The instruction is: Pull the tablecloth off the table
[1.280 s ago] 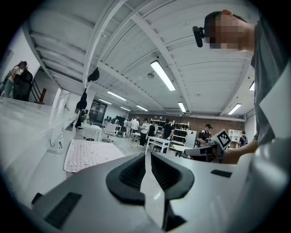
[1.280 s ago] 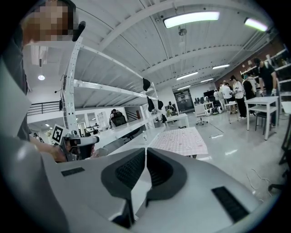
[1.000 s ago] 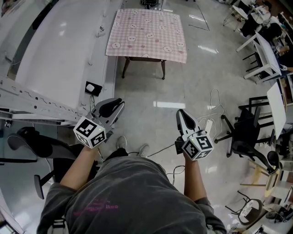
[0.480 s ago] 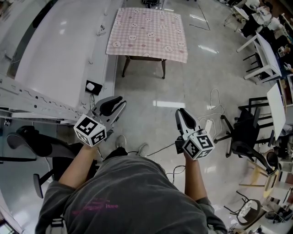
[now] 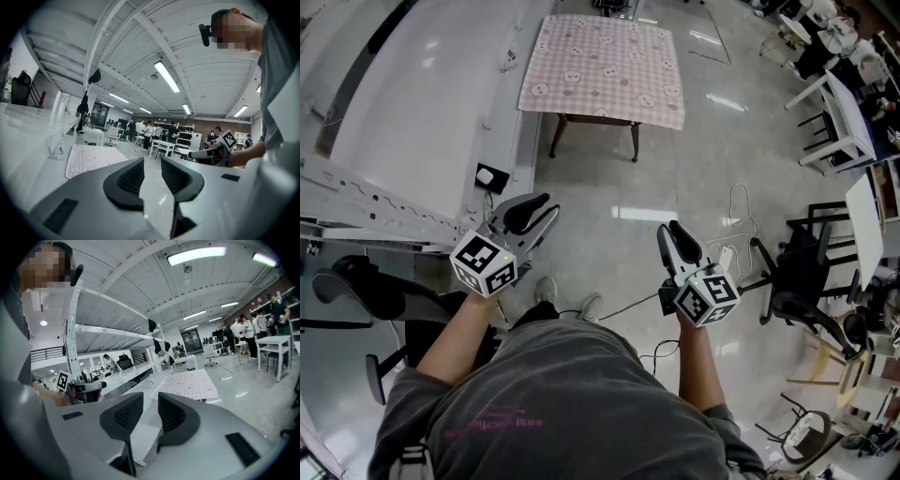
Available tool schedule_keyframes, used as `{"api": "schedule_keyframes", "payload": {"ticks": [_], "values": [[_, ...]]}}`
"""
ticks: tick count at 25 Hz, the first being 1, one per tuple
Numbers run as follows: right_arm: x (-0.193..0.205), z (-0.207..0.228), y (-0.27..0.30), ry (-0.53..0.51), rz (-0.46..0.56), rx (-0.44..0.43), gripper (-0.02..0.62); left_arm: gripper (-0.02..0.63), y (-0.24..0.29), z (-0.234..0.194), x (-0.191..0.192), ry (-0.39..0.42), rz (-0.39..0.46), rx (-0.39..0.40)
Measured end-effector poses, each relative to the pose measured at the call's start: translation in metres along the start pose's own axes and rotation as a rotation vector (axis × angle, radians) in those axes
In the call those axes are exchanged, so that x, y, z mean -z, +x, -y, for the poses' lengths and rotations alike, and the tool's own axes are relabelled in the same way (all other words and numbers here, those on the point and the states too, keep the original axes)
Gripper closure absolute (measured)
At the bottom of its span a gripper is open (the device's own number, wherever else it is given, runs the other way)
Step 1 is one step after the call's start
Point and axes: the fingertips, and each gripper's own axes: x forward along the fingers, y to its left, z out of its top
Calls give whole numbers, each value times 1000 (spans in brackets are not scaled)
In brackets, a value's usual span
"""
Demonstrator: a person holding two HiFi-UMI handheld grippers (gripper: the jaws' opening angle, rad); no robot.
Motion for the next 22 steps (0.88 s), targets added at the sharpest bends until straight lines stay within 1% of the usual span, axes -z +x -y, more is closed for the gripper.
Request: {"api": "schedule_keyframes", "payload": {"ticks": [4,10,22], "values": [[-2,2,1,2,4,-4,509,485,3,-1,-2,3,2,-2],[-4,4,1,12,9,-16,476,468,4,-1,-2,5,3,-12],[2,14,-4,-6,-3,-61,433,448,8,9,6,-2,11,-61]]}}
